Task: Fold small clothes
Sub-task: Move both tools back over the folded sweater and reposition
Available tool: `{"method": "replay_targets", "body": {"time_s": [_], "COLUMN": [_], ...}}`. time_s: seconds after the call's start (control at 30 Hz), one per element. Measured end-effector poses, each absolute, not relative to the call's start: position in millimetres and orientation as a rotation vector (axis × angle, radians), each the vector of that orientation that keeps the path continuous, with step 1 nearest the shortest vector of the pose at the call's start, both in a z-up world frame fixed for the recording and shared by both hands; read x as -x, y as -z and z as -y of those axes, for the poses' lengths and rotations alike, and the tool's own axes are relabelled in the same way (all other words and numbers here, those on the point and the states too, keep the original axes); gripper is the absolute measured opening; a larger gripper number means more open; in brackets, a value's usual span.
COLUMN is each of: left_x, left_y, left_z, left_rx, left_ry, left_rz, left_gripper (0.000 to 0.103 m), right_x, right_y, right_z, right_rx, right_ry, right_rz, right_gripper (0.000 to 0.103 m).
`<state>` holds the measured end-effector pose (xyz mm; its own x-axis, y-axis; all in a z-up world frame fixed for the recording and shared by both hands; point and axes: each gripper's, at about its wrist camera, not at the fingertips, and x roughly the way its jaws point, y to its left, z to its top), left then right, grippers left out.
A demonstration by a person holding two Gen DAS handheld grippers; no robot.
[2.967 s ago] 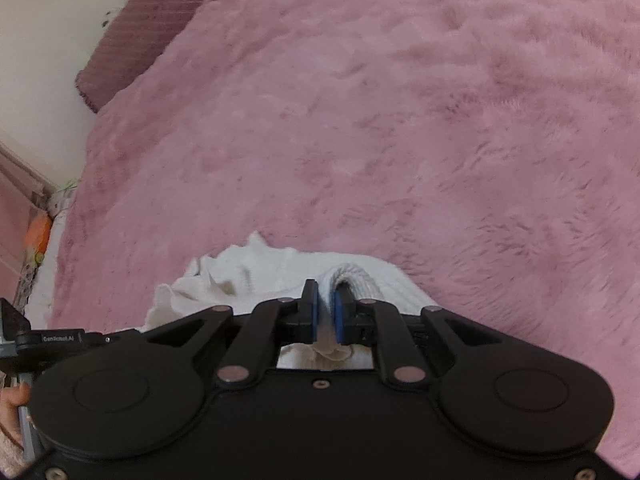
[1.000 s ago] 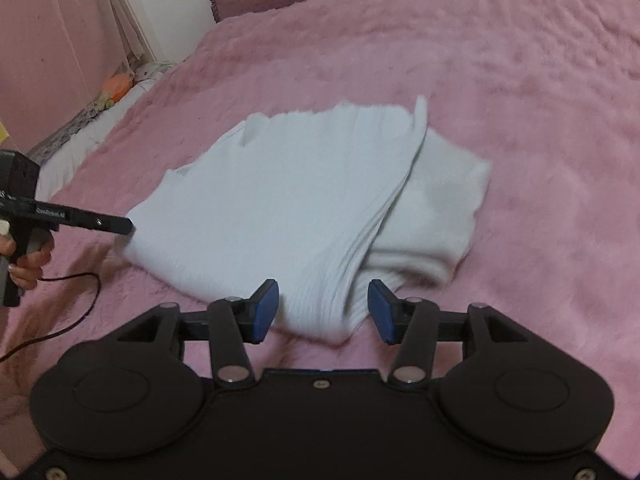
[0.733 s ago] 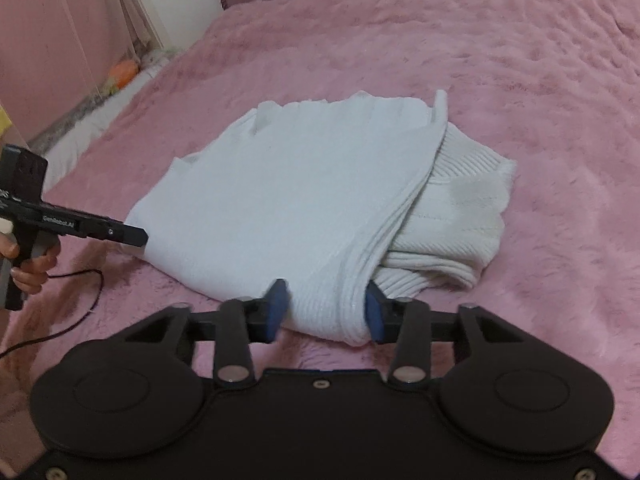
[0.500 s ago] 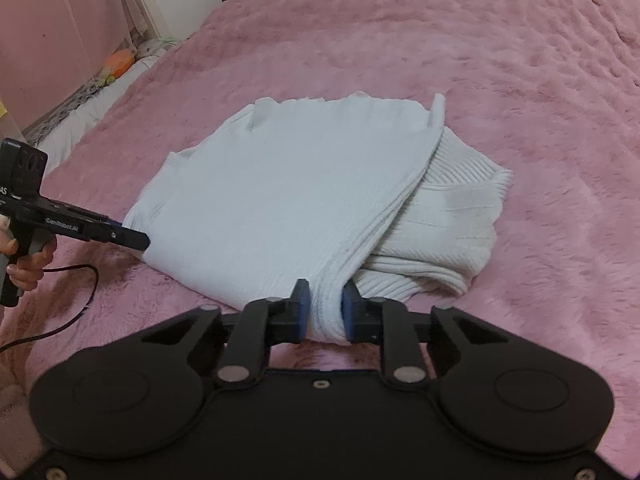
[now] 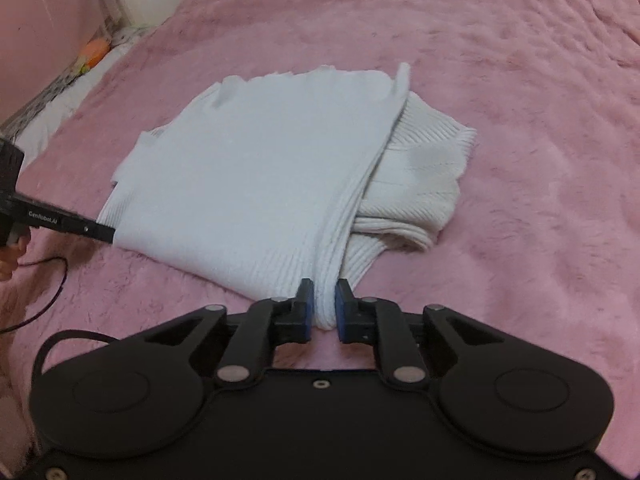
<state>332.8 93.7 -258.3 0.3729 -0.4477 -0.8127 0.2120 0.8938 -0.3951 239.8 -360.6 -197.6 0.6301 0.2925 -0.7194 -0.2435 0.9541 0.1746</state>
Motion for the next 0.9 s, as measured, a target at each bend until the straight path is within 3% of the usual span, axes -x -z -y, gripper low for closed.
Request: {"method": "replay_targets", "body": {"time_s": [0.17,0.23,0.3,0.47,0.9], "left_x": [-319.2,-313.6,-309.9,-318.8,-340.3], "left_y": [228.1,210.3,193.0,180.0,242.4], "left_z": [-78.7,-71.3,-65.5,-42.6,-21.4], "left_rx": [0.128,0.063,0.02,0.024,0.029], "left_ry": [0.341,0.284,0.242,0.249,0.163], "left_rz": [-1.046,-0.991,-0.929,-0.879,-1.032], "left_gripper": [0.009,0.025,0.032,0.035,0.036], "right_x": [-228.3,-224.6,-222.4,-234.1,-256.1], "right_y": [166.2,152.8,141.9,142.4,195.4], "right_z": [334.0,317.9,301.9,282.7,298.6], "right_rx": [0.104,0.182,0.236,0.193,0.057], "right_ry": [-0.237,-0.215,-0.215,-0.22,-0.066], "right_rz": [-0.767,-0.725,-0.686,-0.697,-0.816], "right_gripper": [0.019,0.02,0.021,0.022,0.022]}}
